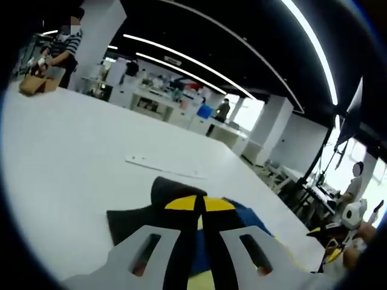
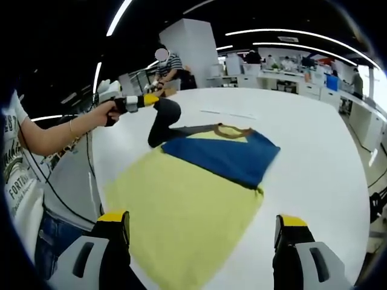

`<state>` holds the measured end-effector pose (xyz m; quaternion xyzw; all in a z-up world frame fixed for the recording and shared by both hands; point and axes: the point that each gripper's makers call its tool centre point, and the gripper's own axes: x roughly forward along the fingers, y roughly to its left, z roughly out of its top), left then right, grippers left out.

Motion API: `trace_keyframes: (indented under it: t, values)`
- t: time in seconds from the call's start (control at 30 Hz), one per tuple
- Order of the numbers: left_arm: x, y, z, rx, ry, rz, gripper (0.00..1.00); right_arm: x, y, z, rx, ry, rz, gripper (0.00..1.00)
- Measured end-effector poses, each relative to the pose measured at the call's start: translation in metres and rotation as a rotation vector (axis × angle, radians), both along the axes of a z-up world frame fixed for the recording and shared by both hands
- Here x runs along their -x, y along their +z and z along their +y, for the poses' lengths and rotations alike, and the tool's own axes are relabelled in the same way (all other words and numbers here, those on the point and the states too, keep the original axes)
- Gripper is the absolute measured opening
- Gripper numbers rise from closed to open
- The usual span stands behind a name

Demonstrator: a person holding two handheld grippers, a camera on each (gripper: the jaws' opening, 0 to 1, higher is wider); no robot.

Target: Fold the garment on the visible template until the final outline fits inside the template.

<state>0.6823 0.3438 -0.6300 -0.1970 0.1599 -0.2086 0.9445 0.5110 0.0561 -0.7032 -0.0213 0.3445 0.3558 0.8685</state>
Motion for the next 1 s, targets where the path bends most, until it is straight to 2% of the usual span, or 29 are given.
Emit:
trace_keyframes:
  t: [0.67,0.83,1.0]
  values:
    - [-0.014,-0.002,-0.064,0.033,-0.092,0.006,0.00,0.000,-0.005,-0.002,-0.003,-0.008,0.012,0.99]
    - [-0.018,-0.007,-0.077,0.006,-0.110,-0.003,0.00,0.000,-0.006,-0.002,-0.003,0.002,0.017,0.98]
    - [-0.024,-0.010,-0.093,0.039,-0.123,0.009,0.00,0.001,-0.009,-0.004,0.005,0.000,0.022,0.98]
